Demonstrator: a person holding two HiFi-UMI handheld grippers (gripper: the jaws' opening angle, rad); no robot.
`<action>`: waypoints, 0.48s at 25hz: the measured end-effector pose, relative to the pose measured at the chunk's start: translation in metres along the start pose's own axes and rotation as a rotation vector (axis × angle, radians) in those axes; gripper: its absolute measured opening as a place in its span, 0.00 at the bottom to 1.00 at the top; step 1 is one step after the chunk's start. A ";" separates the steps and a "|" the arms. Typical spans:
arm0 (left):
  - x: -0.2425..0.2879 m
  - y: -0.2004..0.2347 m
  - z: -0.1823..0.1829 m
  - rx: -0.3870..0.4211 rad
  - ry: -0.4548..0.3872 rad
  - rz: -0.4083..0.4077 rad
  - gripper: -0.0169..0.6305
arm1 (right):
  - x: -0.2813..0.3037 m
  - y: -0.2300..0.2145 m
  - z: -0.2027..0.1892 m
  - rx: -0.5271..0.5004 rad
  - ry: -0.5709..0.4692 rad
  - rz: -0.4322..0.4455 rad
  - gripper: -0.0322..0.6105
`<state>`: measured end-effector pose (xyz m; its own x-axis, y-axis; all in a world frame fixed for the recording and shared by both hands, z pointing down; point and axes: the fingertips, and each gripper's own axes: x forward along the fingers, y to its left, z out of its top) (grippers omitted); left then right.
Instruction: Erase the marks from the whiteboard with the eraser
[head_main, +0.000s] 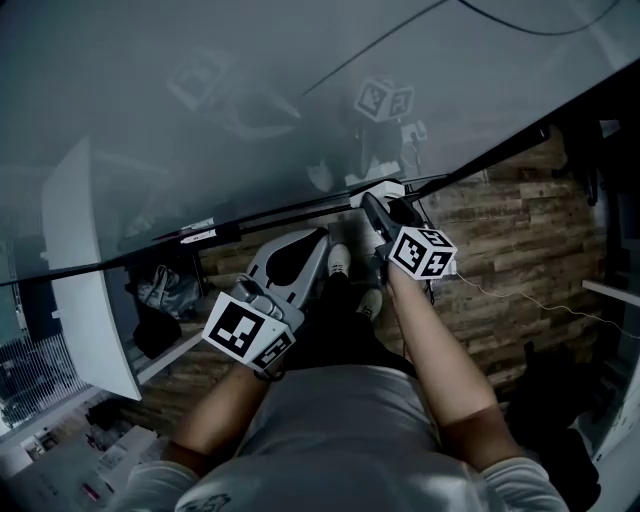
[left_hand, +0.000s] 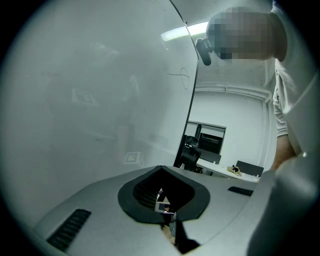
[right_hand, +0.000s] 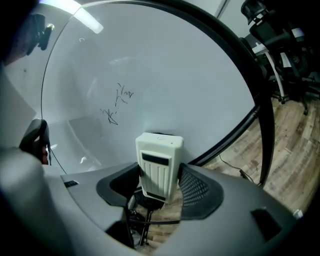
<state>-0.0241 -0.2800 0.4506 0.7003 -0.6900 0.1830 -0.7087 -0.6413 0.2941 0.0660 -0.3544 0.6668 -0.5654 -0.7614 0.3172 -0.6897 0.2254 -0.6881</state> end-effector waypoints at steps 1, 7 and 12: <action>0.000 0.000 -0.001 -0.001 0.001 -0.001 0.04 | 0.000 0.000 -0.001 0.002 0.004 0.003 0.43; -0.004 -0.014 0.001 0.012 -0.014 -0.014 0.04 | -0.011 0.002 0.012 0.046 -0.010 -0.003 0.43; -0.008 -0.029 0.009 0.019 -0.041 -0.016 0.04 | -0.033 0.022 0.052 0.046 -0.053 0.017 0.43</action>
<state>-0.0097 -0.2588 0.4317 0.7079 -0.6924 0.1397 -0.6991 -0.6586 0.2785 0.0932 -0.3556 0.6077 -0.5514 -0.7889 0.2713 -0.6582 0.2116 -0.7225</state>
